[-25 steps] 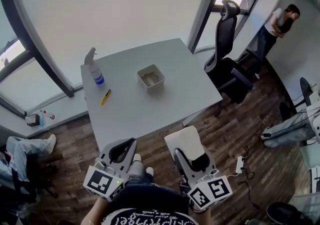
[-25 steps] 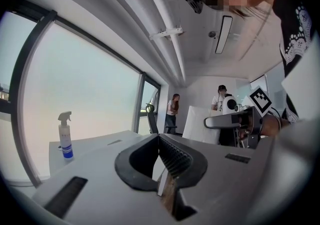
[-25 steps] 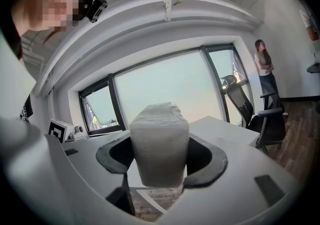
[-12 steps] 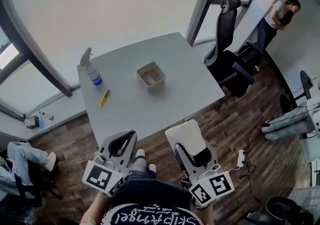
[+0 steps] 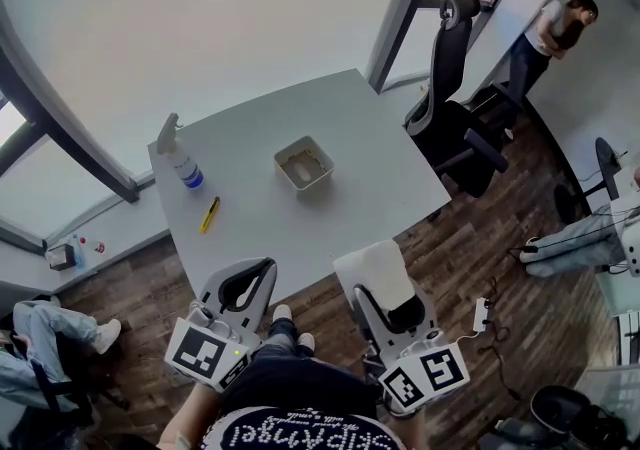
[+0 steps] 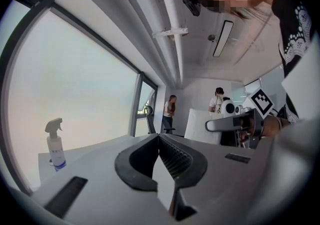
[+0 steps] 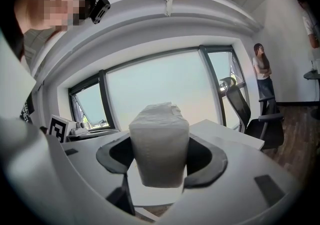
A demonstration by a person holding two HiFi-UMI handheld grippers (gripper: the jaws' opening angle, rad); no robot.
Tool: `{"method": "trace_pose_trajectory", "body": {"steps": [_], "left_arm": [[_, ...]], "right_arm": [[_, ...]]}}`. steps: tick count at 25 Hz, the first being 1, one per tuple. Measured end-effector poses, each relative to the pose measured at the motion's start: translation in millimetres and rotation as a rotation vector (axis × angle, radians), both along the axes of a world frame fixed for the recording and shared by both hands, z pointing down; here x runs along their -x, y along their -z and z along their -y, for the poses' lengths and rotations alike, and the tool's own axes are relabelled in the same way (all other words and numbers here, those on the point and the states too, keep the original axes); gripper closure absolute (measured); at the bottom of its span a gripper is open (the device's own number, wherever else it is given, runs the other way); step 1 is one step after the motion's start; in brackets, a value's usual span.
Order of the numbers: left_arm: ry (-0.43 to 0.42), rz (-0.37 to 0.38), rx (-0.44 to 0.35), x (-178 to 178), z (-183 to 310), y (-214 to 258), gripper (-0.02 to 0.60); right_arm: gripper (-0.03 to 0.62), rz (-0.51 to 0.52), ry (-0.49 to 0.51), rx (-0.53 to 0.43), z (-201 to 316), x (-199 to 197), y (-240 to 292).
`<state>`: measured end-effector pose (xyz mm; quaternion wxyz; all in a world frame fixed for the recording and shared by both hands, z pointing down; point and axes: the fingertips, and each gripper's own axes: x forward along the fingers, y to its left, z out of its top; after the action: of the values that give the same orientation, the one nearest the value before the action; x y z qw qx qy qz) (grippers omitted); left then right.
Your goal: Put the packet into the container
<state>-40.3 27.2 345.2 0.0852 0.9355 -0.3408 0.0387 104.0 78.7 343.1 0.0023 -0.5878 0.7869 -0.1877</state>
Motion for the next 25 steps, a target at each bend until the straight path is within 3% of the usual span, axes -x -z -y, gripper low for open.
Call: {"method": "trace_pose_trajectory", "body": {"steps": [25], "left_arm": [[0.027,0.01,-0.002,25,25,-5,0.574]], "right_arm": [[0.319,0.013,0.037,0.006,40,26,-5]]}}
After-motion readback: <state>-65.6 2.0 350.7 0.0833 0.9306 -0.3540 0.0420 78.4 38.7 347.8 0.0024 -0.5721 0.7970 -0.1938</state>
